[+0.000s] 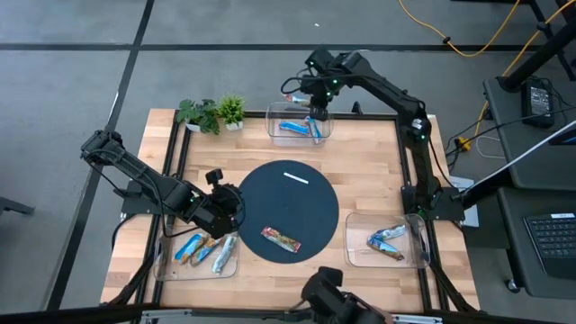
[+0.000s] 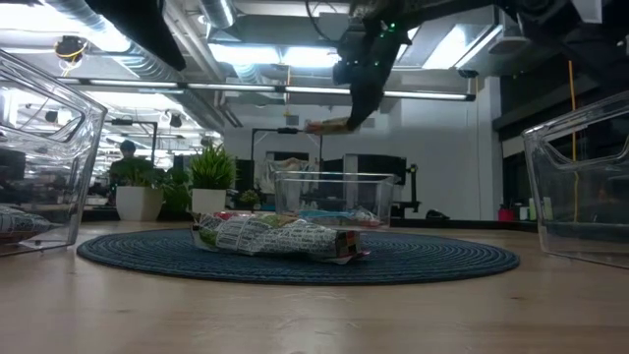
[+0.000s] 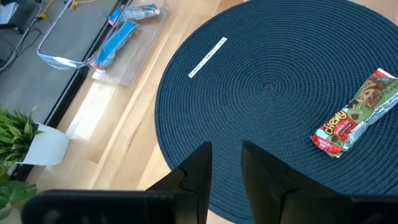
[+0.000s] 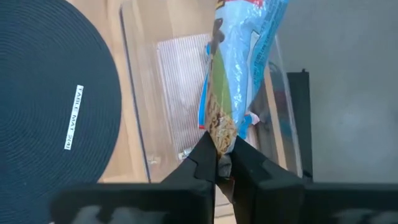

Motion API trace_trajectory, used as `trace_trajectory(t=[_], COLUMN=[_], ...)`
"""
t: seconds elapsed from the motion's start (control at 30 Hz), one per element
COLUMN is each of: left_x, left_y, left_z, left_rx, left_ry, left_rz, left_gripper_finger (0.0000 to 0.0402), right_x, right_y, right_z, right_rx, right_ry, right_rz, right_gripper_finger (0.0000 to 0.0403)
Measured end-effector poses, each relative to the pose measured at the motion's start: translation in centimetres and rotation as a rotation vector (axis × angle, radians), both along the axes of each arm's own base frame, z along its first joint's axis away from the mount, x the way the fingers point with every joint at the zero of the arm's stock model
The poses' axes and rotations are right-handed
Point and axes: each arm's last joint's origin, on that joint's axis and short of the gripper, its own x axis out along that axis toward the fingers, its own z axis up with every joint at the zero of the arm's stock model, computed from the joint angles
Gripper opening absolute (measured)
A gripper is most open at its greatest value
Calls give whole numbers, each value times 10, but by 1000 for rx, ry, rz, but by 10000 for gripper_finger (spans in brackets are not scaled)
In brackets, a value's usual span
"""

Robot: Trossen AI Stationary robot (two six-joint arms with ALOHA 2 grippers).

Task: Pick and place Granola Bars by type
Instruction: Put the red granola bar into the top transparent bin

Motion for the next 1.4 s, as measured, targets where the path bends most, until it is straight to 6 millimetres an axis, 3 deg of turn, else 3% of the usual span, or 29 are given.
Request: trace_trajectory(t=[0.37, 0.53, 0.77, 1.07, 1.4], left_x=[0, 0, 0, 0, 0], left_y=[0, 0, 0, 0, 0], left_z=[0, 0, 0, 0, 0], left_rx=[-4, -8, -29, -37, -36], left_ry=[-3, -6, -22, -19, -18], left_rz=[4, 9, 34, 33, 32], left_gripper_finger=[77, 77, 77, 77, 77], right_x=[15, 30, 47, 49, 45], right_y=[-11, -16, -7, -1, 0], right_z=[-17, -46, -76, -78, -123], right_rx=[-19, 12, 57, 71, 128], right_ry=[-32, -2, 66, 77, 142], right_rz=[-1, 13, 76, 84, 82], right_gripper_finger=[22, 23, 22, 24, 26])
